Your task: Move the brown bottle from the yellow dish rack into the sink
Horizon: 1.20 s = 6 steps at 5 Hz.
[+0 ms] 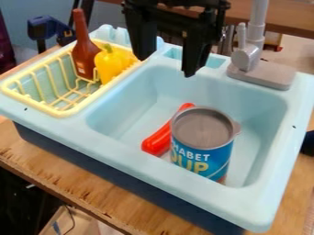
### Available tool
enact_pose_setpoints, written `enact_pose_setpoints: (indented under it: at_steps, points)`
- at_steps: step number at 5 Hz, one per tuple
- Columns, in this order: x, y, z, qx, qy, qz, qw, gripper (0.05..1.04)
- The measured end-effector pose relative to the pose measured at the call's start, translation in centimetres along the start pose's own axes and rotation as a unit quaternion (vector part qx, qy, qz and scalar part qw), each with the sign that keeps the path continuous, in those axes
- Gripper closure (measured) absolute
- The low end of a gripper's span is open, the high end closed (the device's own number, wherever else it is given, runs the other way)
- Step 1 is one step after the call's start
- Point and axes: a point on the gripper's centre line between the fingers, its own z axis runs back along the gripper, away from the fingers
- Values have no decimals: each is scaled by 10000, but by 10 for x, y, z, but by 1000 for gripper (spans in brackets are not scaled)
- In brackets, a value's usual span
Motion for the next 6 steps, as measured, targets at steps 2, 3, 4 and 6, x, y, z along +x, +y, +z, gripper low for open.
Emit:
enact_pose_setpoints:
  at_steps: [2, 3, 4, 6]
  points:
    - [17, 16, -5, -46, -50, 113, 9999, 83]
    - [25, 45, 4, 106, -112, 494, 9987, 82]
    - [42, 82, 8, 196, -135, 548, 9982, 82]
    - [71, 148, 12, 455, -305, 477, 9974, 83]
